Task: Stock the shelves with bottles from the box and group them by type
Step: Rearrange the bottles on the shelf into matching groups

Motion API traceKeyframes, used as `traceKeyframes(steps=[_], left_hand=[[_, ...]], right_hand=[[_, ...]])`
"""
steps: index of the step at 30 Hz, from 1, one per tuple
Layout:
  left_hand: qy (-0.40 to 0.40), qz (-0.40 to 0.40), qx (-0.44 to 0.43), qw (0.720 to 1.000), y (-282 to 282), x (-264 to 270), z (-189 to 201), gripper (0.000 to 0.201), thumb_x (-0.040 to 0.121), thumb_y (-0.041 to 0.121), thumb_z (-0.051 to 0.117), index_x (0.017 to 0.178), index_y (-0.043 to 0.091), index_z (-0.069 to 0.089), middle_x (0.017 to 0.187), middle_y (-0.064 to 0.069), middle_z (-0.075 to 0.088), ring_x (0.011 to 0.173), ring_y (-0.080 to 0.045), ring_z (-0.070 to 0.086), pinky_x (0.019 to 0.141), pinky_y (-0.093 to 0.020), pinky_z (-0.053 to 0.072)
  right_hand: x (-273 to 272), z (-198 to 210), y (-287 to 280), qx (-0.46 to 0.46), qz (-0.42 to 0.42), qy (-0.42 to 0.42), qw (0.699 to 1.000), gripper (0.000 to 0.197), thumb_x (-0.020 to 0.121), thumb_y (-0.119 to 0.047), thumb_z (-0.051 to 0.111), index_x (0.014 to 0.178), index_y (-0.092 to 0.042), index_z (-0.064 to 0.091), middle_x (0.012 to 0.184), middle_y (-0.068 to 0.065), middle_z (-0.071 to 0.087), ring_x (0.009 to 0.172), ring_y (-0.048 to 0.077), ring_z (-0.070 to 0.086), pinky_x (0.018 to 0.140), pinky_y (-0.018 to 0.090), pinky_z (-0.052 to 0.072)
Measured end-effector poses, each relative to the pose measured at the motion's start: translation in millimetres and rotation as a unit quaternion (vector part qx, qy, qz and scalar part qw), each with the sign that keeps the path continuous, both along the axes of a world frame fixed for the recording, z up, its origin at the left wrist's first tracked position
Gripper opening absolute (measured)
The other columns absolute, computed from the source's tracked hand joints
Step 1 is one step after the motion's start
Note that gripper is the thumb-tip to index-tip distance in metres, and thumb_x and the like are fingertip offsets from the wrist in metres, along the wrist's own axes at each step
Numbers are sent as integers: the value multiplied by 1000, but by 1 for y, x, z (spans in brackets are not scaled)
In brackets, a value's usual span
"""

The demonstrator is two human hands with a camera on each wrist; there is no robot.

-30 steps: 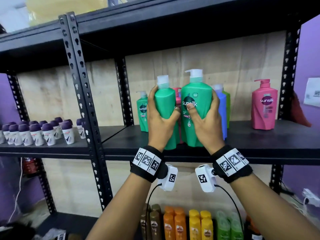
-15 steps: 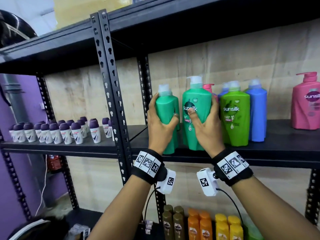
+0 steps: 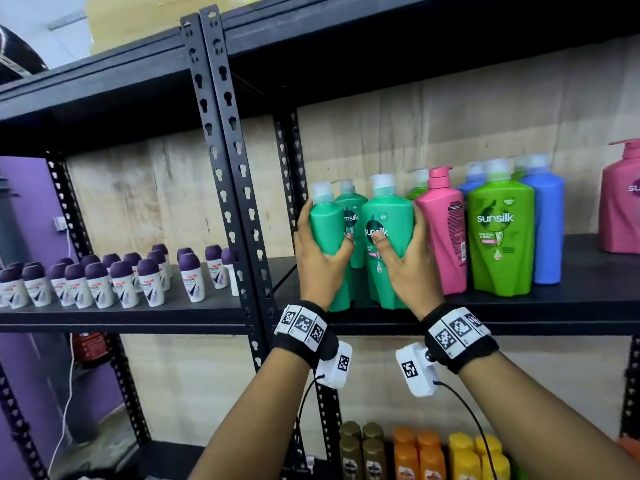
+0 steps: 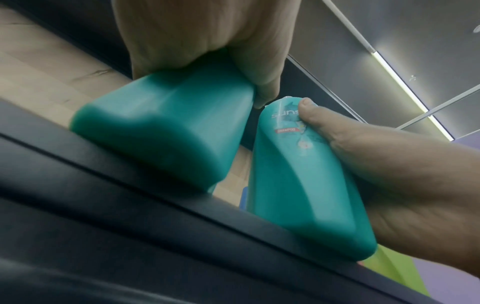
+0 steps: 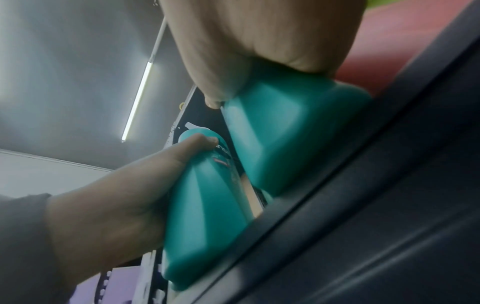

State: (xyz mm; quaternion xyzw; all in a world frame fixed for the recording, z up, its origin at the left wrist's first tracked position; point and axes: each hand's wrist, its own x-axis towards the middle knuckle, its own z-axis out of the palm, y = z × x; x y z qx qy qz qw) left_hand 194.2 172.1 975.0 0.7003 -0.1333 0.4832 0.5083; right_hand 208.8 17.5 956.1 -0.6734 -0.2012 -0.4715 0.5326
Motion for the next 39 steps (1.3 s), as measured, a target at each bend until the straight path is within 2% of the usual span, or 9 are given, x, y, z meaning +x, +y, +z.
traceKeyframes(steps=[6,13,17,20,26,29,32,35,39], left_hand=[[19,14,-26,999,8,23,-6,88,78,44,79,150,45,26,144,5,49,127,-16,54,103,-47,49],[82,-8,-85,993,11,38,-26,77,71,51,84,121,31,29,127,-7,47,107,-19,60,93,-43,54],[81,-3,-89,993,12,40,-29,72,70,53,83,115,29,32,123,-5,46,104,-14,56,89,-33,49],[89,-32,-110,989,14,38,-29,63,73,53,77,117,34,36,121,-5,55,104,-21,62,92,-41,54],[126,-37,-164,978,22,40,-28,57,75,61,51,123,30,56,120,1,61,114,-20,57,102,-48,48],[158,-41,-183,969,24,41,-28,56,79,63,44,129,39,52,121,2,65,114,-24,60,104,-49,47],[191,-52,-217,956,28,42,-28,36,84,61,40,118,52,42,106,3,70,97,-25,66,90,-43,52],[185,-66,-228,954,31,43,-26,30,86,56,38,111,42,46,107,3,68,89,-15,64,71,-32,47],[183,-73,-219,956,31,45,-27,35,90,55,36,116,34,46,107,3,67,93,-16,63,79,-35,48]], right_hand=[[27,2,7,-29,16,40,999,75,94,-39,67,151,-17,23,140,9,55,119,21,60,98,29,48],[44,-2,14,4,51,53,997,66,95,-34,67,146,-14,31,126,-2,52,110,8,55,87,-1,36],[44,-5,13,14,79,82,993,63,97,-39,63,148,-21,31,130,-3,56,114,8,57,97,18,44],[43,-9,12,20,120,112,986,60,96,-53,53,147,-28,33,135,-5,58,120,8,58,104,29,47],[42,-12,10,6,134,122,983,66,94,-62,45,149,-27,31,137,-5,58,120,8,59,103,29,47],[42,-12,10,-5,140,116,983,66,96,-58,44,151,-23,29,139,-2,56,122,9,58,104,30,47],[41,-12,11,-14,117,101,988,66,97,-54,42,151,-18,31,144,1,50,129,10,50,111,27,38],[40,-13,11,-23,89,83,992,66,97,-53,41,150,-15,33,142,-2,46,128,3,43,111,14,31],[39,-11,10,-26,99,93,990,62,99,-50,41,150,-17,33,143,-1,48,130,6,45,110,14,30]])
